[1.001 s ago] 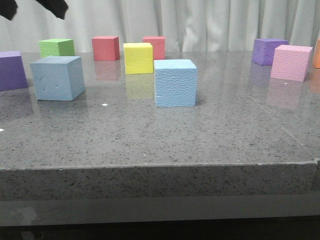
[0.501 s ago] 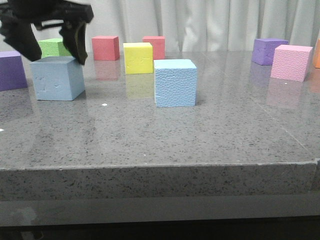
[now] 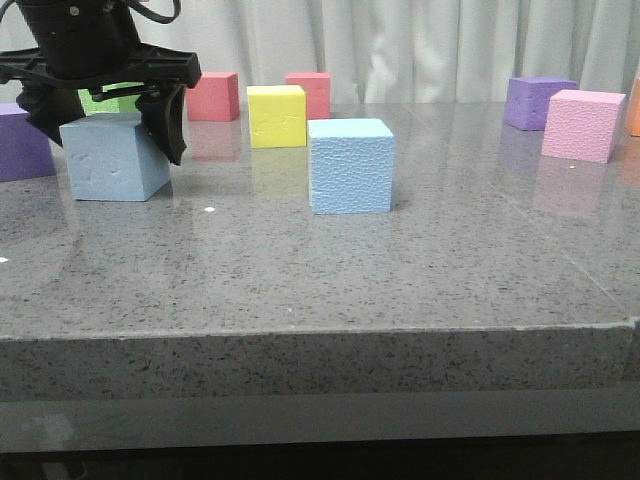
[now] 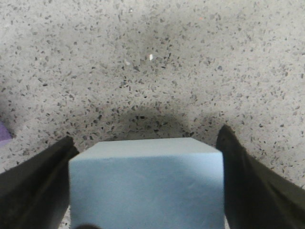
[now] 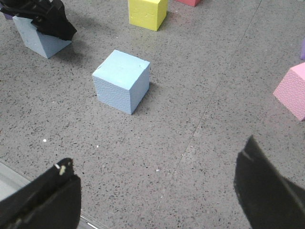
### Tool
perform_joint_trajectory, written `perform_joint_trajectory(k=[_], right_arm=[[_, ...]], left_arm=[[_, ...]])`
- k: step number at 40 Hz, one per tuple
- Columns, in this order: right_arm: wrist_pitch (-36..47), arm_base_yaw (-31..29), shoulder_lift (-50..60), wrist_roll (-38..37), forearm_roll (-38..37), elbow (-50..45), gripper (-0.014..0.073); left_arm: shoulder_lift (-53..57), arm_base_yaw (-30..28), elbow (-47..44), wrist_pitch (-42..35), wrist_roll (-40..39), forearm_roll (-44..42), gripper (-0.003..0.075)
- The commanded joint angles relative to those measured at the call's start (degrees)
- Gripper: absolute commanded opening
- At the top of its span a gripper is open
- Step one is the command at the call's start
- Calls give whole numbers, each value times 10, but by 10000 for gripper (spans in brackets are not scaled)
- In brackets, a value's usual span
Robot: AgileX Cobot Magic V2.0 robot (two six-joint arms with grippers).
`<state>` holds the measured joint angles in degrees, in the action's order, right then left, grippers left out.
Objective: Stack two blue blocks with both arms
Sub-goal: 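Lower the left gripper onto the other light blue cube and grasp it, then lift the cube with the left gripper and carry it above the placed cube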
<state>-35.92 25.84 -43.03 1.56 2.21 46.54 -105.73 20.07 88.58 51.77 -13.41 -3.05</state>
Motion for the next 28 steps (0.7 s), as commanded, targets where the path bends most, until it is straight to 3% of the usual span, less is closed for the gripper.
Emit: perform_joint_trajectory(k=[1,10,17,22,28], right_arm=[[40,-2,3,4,1,15,656],[40,-2,3,4,1,15,656],[40,-2,3,4,1,15,656],[40,-2,3,4,1,15,656],[40,-2,3,4,1,15,656]], left_arm=[[30,4,19,-23,-7,3,547],[30,4,19,-22,-6,3,381],[31,5,24,-10,-2,8,370],[37,21,59,35,57,15,370],[43,62,136,75,199,18,369]])
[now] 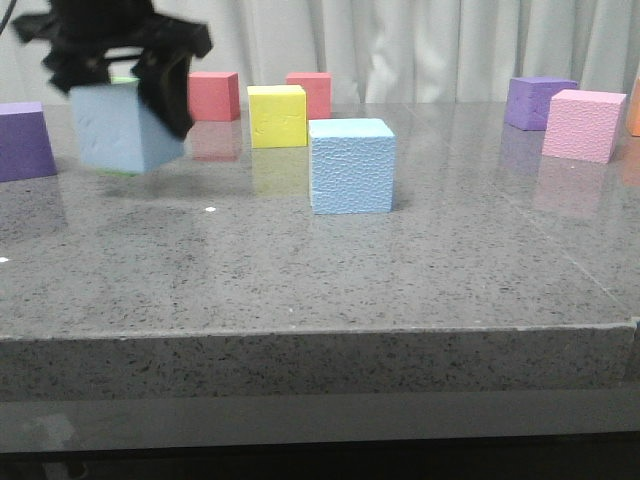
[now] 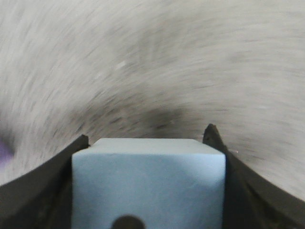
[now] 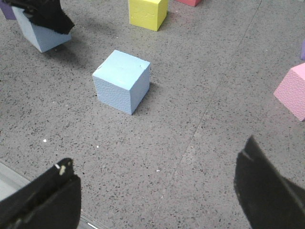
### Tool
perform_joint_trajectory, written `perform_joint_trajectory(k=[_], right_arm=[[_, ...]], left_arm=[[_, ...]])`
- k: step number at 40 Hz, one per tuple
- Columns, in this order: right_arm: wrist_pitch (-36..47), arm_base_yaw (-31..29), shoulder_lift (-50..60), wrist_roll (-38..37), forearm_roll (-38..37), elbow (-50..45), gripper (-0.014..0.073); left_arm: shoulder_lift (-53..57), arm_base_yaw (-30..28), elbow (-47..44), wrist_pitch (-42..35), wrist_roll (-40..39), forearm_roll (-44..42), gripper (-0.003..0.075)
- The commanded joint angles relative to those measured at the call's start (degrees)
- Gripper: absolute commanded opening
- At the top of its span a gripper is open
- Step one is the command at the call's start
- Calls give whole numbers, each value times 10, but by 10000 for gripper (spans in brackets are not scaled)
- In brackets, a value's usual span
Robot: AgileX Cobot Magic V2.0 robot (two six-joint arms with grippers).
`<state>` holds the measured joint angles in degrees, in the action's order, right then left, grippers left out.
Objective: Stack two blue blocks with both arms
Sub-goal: 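Lift the cube with the left gripper and carry it above the placed cube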
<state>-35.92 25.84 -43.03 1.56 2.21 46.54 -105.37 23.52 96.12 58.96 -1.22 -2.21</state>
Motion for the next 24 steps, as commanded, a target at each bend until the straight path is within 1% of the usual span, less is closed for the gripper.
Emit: perform_joint_trajectory(k=[1,2,8,10,12,16,19,24], right_arm=[[40,-2,3,4,1,15,656],[40,-2,3,4,1,15,656],[40,-2,3,4,1,15,656],[40,-2,3,4,1,15,656],[40,-2,3,4,1,15,656],[40,-2,3,4,1,15,656],[40,-2,3,4,1,15,656],[40,-2,3,4,1,15,656]], left_arm=[[39,34,72,6,108,12,369],[39,40,83,7,124,13,369],[39,86,142,5,282,46,370],[39,99,151,2,330,59,370],[39,116,157,2,397,72,370],[38,141,159,2,484,100,369],[34,154,159,2,519,109,369],[20,170,159,3,539,109,370]])
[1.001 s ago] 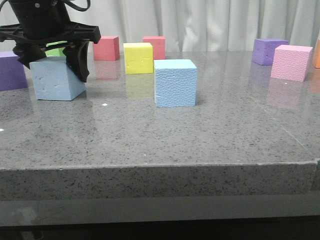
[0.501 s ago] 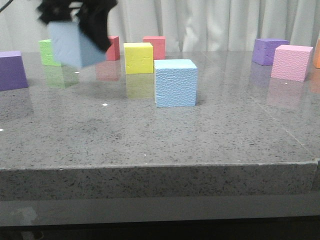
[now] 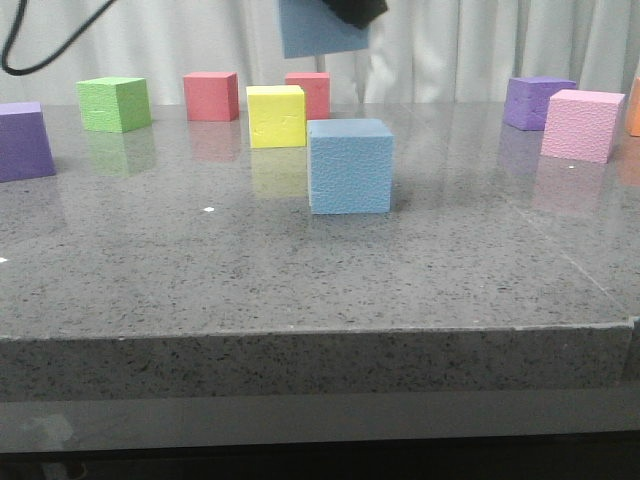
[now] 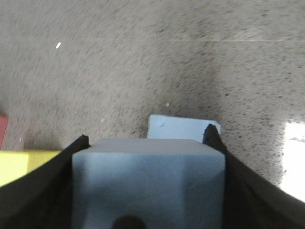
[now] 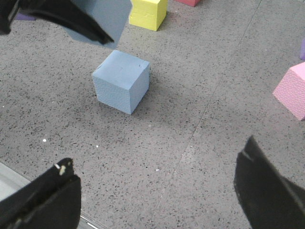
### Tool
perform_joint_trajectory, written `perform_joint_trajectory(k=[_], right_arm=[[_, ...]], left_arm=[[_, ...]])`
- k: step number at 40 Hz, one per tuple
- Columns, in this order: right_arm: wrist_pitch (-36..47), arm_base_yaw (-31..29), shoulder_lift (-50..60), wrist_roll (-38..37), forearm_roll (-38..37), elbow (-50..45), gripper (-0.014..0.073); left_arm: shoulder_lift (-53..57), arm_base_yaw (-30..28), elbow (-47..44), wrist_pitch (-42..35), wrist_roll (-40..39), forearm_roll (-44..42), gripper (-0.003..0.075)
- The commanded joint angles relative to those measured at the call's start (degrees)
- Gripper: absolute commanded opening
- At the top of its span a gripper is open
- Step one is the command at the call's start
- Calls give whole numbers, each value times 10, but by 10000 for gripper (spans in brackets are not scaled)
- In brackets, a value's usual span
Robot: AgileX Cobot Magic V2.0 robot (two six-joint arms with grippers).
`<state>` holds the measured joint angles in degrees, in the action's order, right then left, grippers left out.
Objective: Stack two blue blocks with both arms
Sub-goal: 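Lift the cube with the left gripper and carry it above the placed cube, then lower the cube onto the placed cube and open the left gripper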
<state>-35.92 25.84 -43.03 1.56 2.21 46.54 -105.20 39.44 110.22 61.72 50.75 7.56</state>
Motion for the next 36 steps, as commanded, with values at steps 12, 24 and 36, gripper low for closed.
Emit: perform_joint_trajectory(k=[12,24,36], right_arm=[[40,-2,3,4,1,15,656],[39,-2,3,4,1,15,656],[39,-2,3,4,1,15,656]], left_arm=[[-9,16,18,-27,20,22,369],[-30,16,18,-41,20,23,370],[-31,16,18,-31,20,23,501]])
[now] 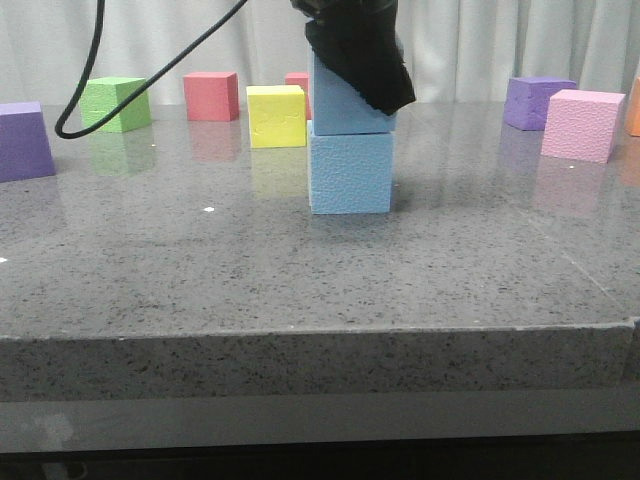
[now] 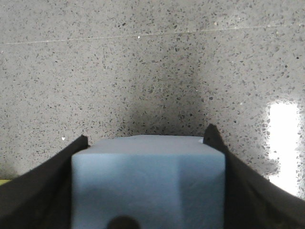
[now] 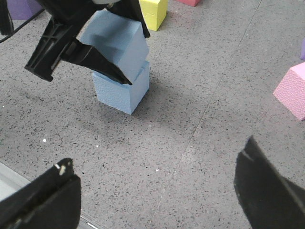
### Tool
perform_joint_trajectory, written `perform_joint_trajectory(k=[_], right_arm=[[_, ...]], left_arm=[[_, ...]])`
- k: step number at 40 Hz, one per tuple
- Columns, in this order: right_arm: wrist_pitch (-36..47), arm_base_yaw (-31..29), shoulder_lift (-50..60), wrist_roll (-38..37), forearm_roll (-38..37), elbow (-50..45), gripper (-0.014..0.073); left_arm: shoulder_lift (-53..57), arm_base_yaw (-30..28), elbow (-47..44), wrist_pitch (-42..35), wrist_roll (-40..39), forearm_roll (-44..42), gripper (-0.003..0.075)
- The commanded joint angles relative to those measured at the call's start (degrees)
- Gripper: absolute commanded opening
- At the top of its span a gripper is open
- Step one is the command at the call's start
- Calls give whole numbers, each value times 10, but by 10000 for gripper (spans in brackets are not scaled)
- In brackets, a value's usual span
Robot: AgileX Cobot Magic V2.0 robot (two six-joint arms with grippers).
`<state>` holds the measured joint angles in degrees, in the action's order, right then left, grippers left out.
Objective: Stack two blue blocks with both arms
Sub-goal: 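Lower the cube onto the placed cube and open the left gripper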
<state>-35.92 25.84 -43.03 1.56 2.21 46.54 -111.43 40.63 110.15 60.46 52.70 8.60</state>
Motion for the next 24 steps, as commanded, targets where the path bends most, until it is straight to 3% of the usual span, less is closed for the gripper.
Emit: perform_joint_trajectory(k=[1,15,24], right_arm=[[39,-2,3,4,1,15,656],[39,-2,3,4,1,15,656],[39,-2,3,4,1,15,656]], left_arm=[[31,4,18,-16,0,13,508],[31,4,22,-13,-3,13,519],[31,4,71,-8,-31,13,519]])
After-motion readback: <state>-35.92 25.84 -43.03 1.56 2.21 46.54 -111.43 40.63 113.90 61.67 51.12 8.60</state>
